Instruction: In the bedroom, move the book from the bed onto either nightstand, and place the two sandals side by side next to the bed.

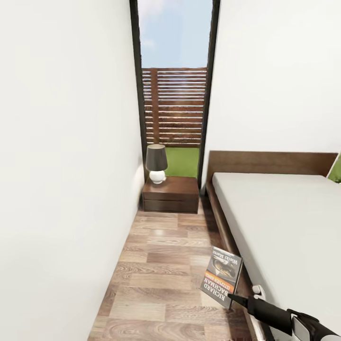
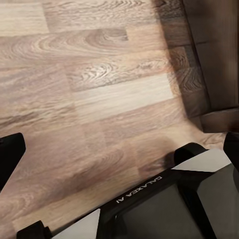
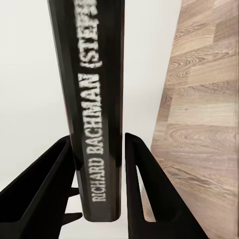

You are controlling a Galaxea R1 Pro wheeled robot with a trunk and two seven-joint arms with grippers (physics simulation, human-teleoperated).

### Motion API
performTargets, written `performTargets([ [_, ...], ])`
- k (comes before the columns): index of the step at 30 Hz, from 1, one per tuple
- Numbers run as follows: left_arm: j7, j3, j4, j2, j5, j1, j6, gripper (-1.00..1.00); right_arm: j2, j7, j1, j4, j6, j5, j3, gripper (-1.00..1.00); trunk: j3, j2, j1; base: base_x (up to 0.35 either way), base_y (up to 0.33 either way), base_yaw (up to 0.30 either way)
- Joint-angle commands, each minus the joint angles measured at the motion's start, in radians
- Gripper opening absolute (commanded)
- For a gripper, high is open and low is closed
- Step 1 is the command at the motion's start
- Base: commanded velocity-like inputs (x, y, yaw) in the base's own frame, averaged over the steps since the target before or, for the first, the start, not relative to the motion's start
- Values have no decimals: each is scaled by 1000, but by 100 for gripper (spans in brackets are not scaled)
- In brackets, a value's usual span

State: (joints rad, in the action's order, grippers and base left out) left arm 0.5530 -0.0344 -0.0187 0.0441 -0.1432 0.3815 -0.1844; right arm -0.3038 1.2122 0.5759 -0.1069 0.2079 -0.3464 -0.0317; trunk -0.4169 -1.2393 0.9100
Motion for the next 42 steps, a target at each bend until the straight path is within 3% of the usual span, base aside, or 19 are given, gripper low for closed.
performTargets([
  [1,1,-4,0,0,-10,0,-7,100,0,3,1,0,10,-2,-8,-100,-1,-1,0,0,0,-282],
  [15,-1,-4,0,0,-10,0,-7,100,0,3,1,0,10,-2,-8,-100,-1,-1,0,98,0,-231],
  [31,0,-4,0,0,-10,0,-7,100,0,3,1,0,10,-2,-8,-100,-1,-1,0,304,0,-1],
  [42,-1,-4,0,0,-10,0,-7,100,0,3,1,0,10,-2,-8,-100,-1,-1,0,265,0,197],
])
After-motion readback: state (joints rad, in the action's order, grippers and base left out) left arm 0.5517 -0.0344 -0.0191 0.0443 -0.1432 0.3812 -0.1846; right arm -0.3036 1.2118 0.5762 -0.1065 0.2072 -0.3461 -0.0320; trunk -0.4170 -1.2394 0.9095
